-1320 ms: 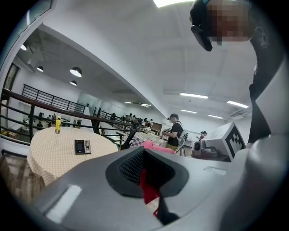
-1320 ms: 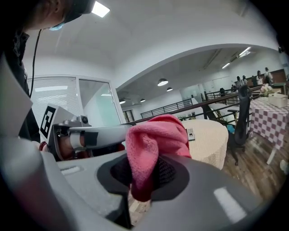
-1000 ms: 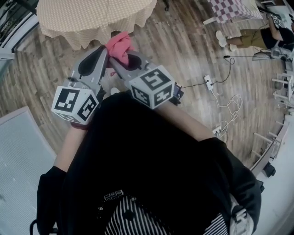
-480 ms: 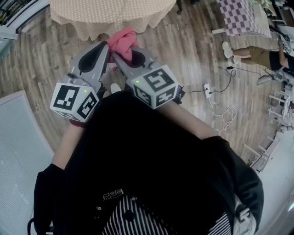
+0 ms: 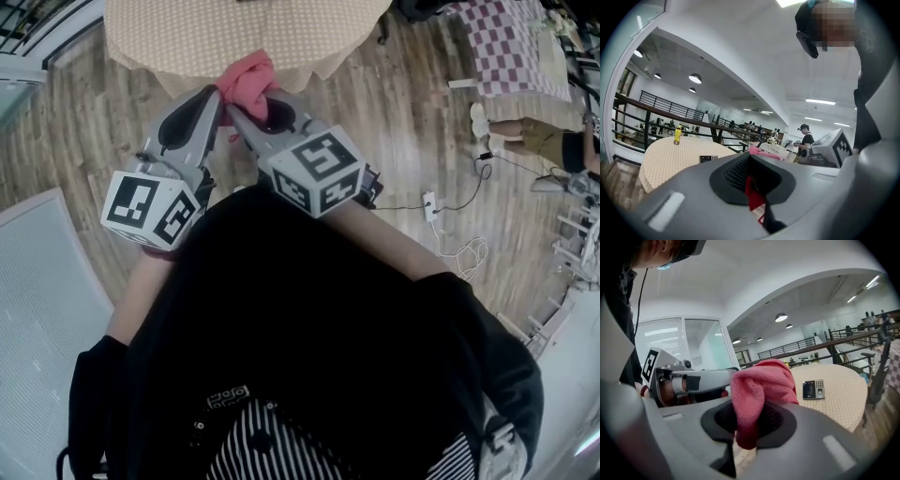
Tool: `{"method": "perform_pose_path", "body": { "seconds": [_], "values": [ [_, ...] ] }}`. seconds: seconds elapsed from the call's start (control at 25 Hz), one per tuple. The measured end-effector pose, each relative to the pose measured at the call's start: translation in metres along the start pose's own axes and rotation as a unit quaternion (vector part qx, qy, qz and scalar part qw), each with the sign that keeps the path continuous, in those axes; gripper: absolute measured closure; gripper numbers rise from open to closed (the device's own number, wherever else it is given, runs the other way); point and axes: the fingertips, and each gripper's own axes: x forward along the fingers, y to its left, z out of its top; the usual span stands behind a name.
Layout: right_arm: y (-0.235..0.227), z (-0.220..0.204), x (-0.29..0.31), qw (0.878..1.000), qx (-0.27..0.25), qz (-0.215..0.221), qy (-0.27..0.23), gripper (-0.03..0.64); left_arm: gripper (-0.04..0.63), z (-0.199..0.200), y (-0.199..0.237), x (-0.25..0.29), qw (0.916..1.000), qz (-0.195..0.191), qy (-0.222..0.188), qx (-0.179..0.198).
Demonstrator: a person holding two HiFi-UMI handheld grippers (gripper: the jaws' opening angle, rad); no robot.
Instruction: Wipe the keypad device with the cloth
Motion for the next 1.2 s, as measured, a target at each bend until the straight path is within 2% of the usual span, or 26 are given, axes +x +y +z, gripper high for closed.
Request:
{"method": "perform_pose_path", "body": {
  "seconds": [0.24, 0.76, 1.2],
  "values": [
    [-0.052, 0.043, 0.024, 1.000, 0.001, 0.030, 0.004, 0.541, 0.603, 0.032, 0.027, 0.061, 0.9996, 0.027, 0.007, 0.000],
    [-0.147, 0.086, 0.070, 0.996, 0.023, 0.084, 0.023, 0.543, 0.601, 0.064, 0.073, 0.150, 0.9958, 0.088, 0.012, -0.022],
    [-0.193, 0.106, 0.095, 0.995, 0.027, 0.095, 0.026, 0.541, 0.600, 0.072, 0.092, 0.214, 0.9969, 0.069, 0.025, -0.028]
  ]
}}
